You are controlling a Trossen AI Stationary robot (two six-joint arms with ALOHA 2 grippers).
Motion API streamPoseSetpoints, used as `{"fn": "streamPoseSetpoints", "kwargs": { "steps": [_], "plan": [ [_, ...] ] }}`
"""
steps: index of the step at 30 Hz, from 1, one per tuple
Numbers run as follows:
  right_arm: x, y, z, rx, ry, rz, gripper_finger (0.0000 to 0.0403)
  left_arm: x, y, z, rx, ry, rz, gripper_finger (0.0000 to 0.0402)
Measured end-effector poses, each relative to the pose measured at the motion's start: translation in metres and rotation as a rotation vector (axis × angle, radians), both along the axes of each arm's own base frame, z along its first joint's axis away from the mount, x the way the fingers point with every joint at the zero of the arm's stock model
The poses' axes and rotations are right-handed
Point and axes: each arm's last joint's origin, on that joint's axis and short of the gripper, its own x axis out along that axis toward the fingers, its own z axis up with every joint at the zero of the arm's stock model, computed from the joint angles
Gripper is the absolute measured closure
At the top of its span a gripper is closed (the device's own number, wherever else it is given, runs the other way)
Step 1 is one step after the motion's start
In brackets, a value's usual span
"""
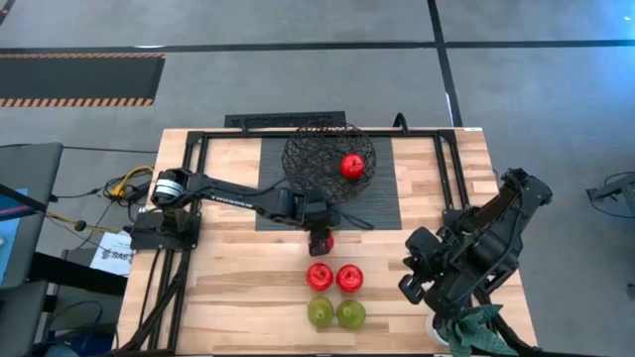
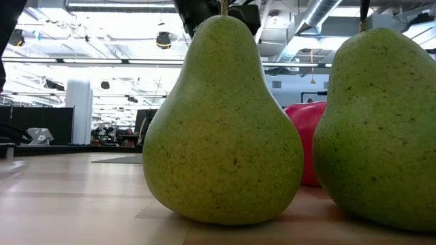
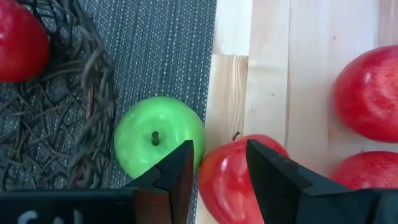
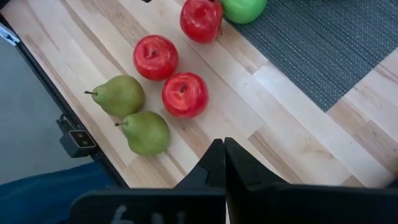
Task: Build produce basket
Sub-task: Put the green apple into the black basket
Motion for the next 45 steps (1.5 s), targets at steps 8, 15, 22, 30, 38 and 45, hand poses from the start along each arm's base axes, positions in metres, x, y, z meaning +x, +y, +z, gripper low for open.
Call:
{"fn": "streamPoseSetpoints", "kwargs": {
  "steps": [8, 15, 22, 30, 38, 45],
  "plan": [
    [0.000, 0.000, 0.000, 0.002, -0.001, -0.003, 0.0396, 0.000, 0.002, 0.001, 0.065, -0.007, 0.039, 0.0267],
    [0.000, 0.000, 0.000, 0.002, -0.001, -0.003, 0.0396, 0.004, 0.002, -0.006, 0.066, -0.025, 0.077, 0.0267],
    [0.000, 0.000, 0.000, 0.004, -0.003, -0.003, 0.0396, 0.006, 0.003, -0.022, 0.075, -0.005, 0.122, 0.0268],
    [0.000, 0.000, 0.001, 0.009, -0.008, -0.003, 0.0396, 0.006, 0.006, -0.018, 0.137, -0.017, 0.141, 0.0268],
    [0.000, 0.000, 0.001, 0.007, -0.007, 0.000, 0.0396, 0.010, 0.006, -0.029, 0.131, -0.002, 0.136, 0.0268],
    [0.001, 0.001, 0.000, 0.010, -0.010, 0.002, 0.0396, 0.013, 0.008, -0.036, 0.161, 0.004, 0.127, 0.0267]
  ]
}}
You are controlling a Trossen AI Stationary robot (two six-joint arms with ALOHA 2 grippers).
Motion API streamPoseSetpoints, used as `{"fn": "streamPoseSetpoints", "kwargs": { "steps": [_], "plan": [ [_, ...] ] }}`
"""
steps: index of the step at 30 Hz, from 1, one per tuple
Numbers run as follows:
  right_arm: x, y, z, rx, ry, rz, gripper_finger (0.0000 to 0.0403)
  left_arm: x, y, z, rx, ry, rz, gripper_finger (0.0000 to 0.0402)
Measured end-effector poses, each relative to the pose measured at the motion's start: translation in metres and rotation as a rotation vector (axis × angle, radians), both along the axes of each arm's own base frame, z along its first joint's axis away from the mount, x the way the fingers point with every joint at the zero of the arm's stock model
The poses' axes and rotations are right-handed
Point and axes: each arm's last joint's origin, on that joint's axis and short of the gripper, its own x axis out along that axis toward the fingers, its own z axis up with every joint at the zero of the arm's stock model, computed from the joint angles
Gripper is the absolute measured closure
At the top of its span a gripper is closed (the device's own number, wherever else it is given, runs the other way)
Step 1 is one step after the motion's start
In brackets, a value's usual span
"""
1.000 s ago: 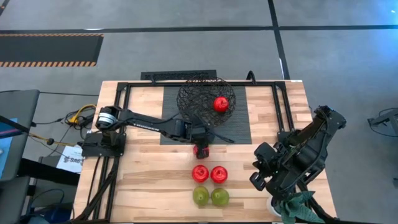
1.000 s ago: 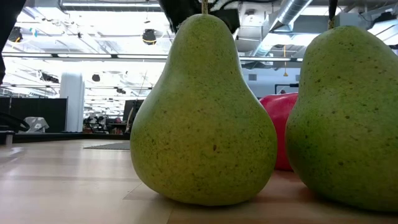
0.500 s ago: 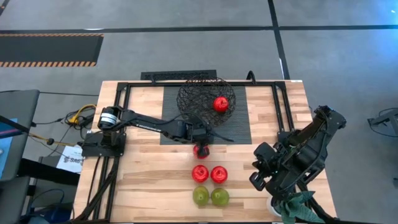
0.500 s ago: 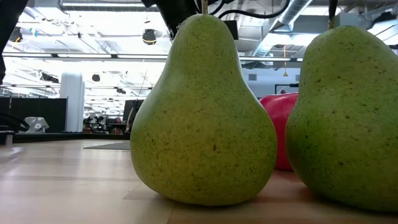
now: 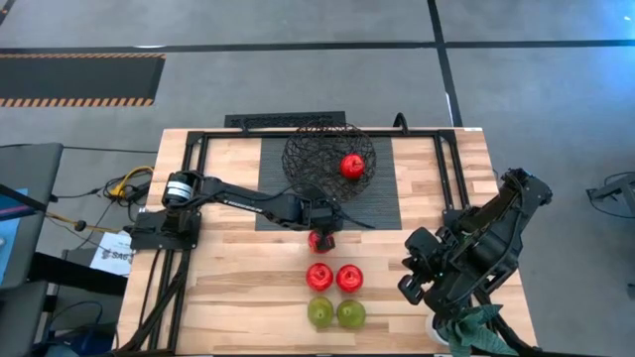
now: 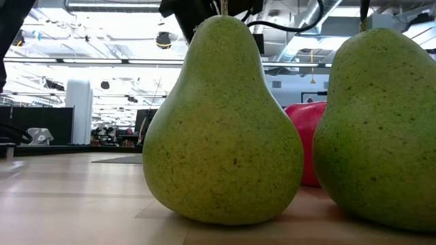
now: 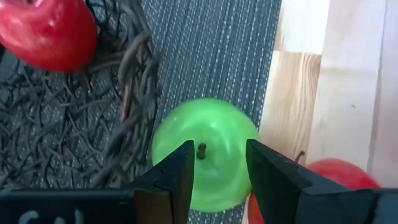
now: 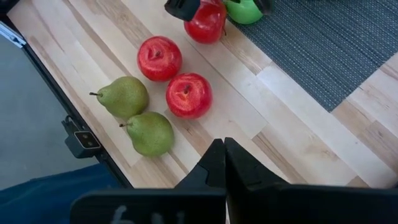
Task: Build produce basket
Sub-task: Put the green apple into the black basket
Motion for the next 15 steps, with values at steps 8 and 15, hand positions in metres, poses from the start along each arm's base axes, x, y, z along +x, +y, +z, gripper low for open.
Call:
{"fn": "streamPoseSetpoints", "kwargs": {
  "steps": [8, 15],
  "plan": [
    [0.000, 0.000, 0.000, -0.006, 0.005, 0.003, 0.0396, 0.001, 0.010, 0.000, -0.016, 0.000, 0.018, 0.0267],
    [-0.001, 0.000, 0.000, -0.007, 0.006, 0.003, 0.0396, 0.005, 0.013, -0.009, -0.085, 0.012, 0.018, 0.0267]
  ]
}}
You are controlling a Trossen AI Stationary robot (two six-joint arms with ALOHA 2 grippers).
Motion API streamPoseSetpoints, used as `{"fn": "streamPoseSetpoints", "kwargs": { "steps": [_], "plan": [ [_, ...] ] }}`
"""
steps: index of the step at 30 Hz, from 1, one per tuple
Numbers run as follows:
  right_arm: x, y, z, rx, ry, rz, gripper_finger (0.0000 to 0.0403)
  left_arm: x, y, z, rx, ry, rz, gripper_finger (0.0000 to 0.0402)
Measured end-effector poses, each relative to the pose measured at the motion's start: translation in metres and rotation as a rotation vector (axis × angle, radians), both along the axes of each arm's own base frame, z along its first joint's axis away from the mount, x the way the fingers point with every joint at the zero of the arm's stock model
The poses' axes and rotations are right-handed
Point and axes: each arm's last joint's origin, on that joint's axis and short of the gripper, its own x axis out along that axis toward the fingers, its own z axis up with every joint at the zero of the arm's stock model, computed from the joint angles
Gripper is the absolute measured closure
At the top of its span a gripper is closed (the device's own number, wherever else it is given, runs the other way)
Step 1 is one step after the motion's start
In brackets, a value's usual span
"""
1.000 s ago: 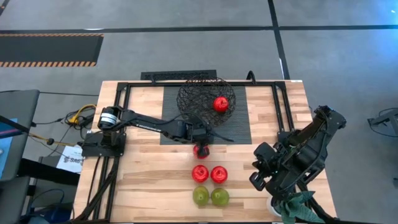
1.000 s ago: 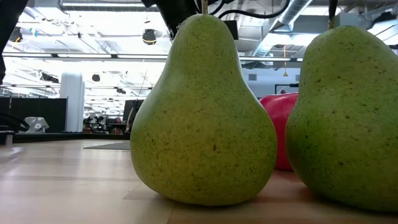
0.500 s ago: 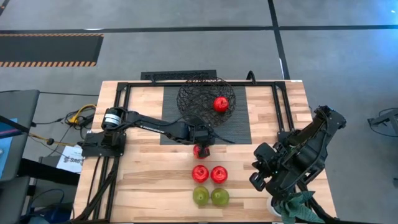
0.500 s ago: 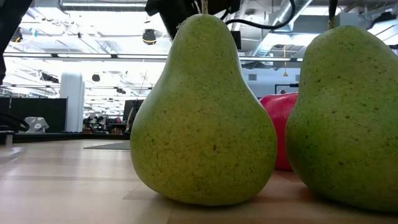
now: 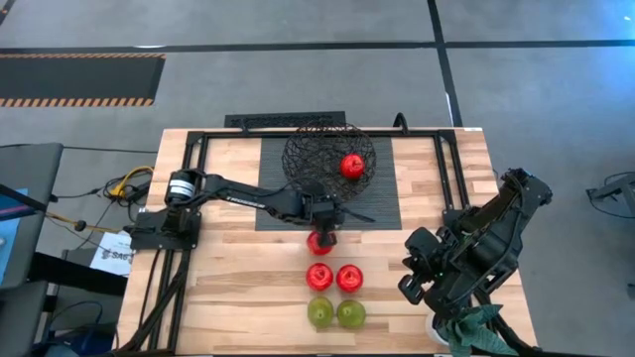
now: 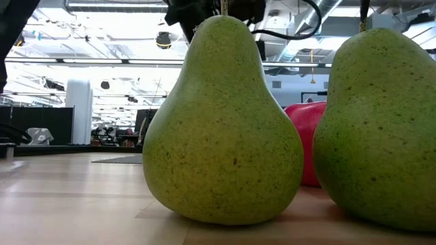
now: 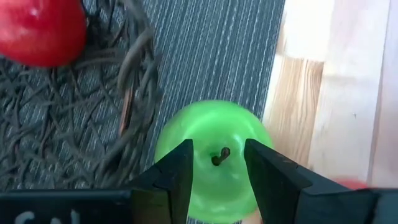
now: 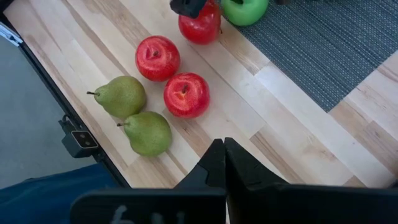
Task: Build produce basket
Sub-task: Put the green apple into the black basket
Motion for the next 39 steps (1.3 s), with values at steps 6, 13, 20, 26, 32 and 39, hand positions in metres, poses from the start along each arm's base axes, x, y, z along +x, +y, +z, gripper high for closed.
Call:
{"fn": "streamPoseSetpoints", "kwargs": {
  "steps": [6, 13, 20, 26, 32, 39],
  "plan": [
    [0.000, 0.000, 0.000, -0.001, 0.001, 0.000, 0.0396, 0.002, 0.000, -0.002, -0.007, 0.003, 0.002, 0.0268],
    [0.000, 0.000, 0.000, -0.001, 0.001, 0.000, 0.0396, 0.003, -0.002, -0.001, -0.074, 0.005, -0.026, 0.0338],
    [0.000, 0.000, 0.000, -0.004, 0.003, 0.002, 0.0396, 0.003, -0.003, 0.002, -0.096, 0.021, -0.048, 0.0399],
    [0.000, 0.000, 0.000, -0.004, 0.007, 0.003, 0.0396, 0.015, -0.005, 0.035, -0.065, -0.016, -0.110, 0.0401],
    [-0.001, 0.000, -0.001, 0.017, 0.028, 0.008, 0.0396, 0.018, -0.014, 0.092, -0.058, -0.061, -0.163, 0.0401],
    [-0.001, 0.001, -0.001, 0.030, 0.041, 0.011, 0.0396, 0.005, -0.027, 0.173, 0.053, -0.143, -0.222, 0.0401]
  ]
}}
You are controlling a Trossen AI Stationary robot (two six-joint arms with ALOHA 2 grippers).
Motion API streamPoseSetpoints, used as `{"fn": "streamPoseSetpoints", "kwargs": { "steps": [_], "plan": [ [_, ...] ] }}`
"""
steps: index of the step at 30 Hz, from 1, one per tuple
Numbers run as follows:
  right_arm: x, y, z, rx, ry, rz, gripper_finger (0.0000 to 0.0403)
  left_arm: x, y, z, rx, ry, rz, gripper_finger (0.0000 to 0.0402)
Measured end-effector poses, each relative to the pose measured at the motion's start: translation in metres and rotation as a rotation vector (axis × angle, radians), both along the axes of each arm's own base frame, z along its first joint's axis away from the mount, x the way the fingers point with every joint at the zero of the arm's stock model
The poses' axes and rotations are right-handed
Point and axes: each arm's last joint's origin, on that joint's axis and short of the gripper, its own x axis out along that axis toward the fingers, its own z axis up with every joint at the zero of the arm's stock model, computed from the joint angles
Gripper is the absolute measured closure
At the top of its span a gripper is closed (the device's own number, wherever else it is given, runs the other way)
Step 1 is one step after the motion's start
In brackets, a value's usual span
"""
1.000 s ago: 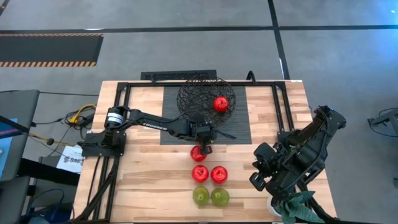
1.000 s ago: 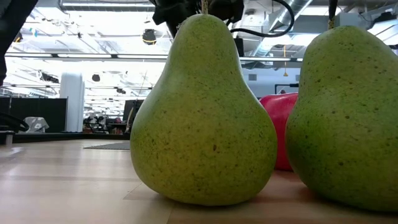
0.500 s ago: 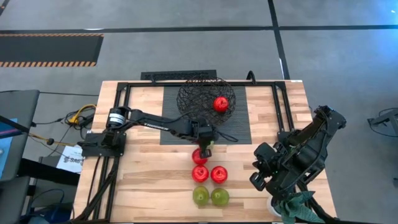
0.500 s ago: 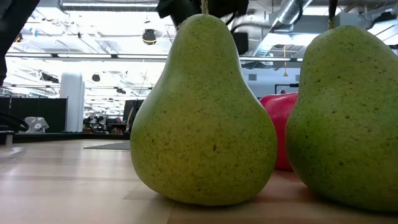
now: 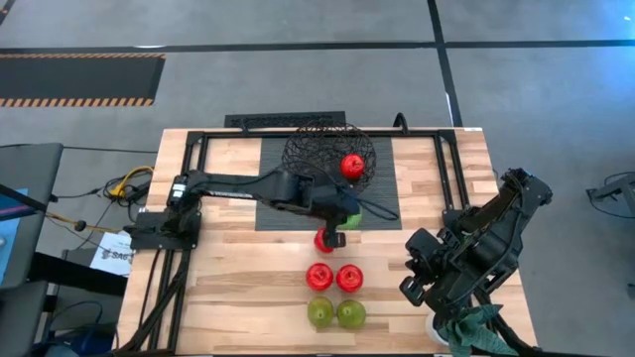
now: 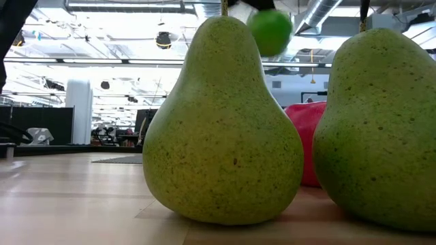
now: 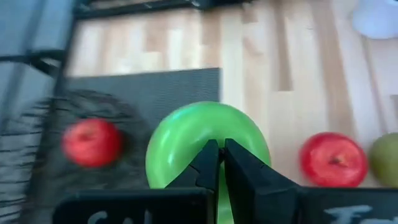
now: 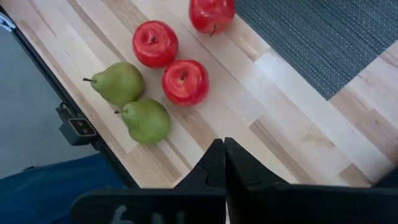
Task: Build produce basket
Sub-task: Put the green apple into the black basket
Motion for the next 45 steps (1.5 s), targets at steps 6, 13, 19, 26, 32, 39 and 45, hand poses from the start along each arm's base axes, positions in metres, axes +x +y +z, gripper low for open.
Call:
{"fn": "streamPoseSetpoints", "kwargs": {
  "steps": [6, 13, 19, 26, 32, 39, 45],
  "plan": [
    [0.000, 0.000, 0.000, -0.009, 0.003, 0.019, 0.0396, -0.026, 0.032, 0.035, 0.121, 0.089, 0.086, 0.0401],
    [0.001, -0.001, 0.000, -0.029, -0.014, 0.015, 0.0397, -0.044, 0.111, 0.021, -0.047, 0.233, 0.140, 0.0401],
    [0.003, -0.003, 0.001, -0.044, -0.034, -0.010, 0.0398, -0.054, 0.172, 0.010, -0.115, 0.219, 0.150, 0.0401],
    [0.009, -0.010, 0.001, -0.053, -0.054, -0.063, 0.0399, -0.078, 0.234, -0.022, -0.288, 0.261, 0.185, 0.0401],
    [0.016, -0.019, 0.001, -0.053, -0.054, -0.110, 0.0398, -0.077, 0.247, -0.062, -0.307, 0.287, 0.140, 0.0401],
    [0.025, -0.032, 0.001, -0.053, -0.053, -0.171, 0.0398, -0.066, 0.253, -0.090, -0.280, 0.193, 0.078, 0.0401],
    [0.032, -0.042, 0.001, -0.053, -0.054, -0.218, 0.0399, -0.069, 0.268, -0.101, -0.250, 0.146, 0.103, 0.0401]
  ]
}}
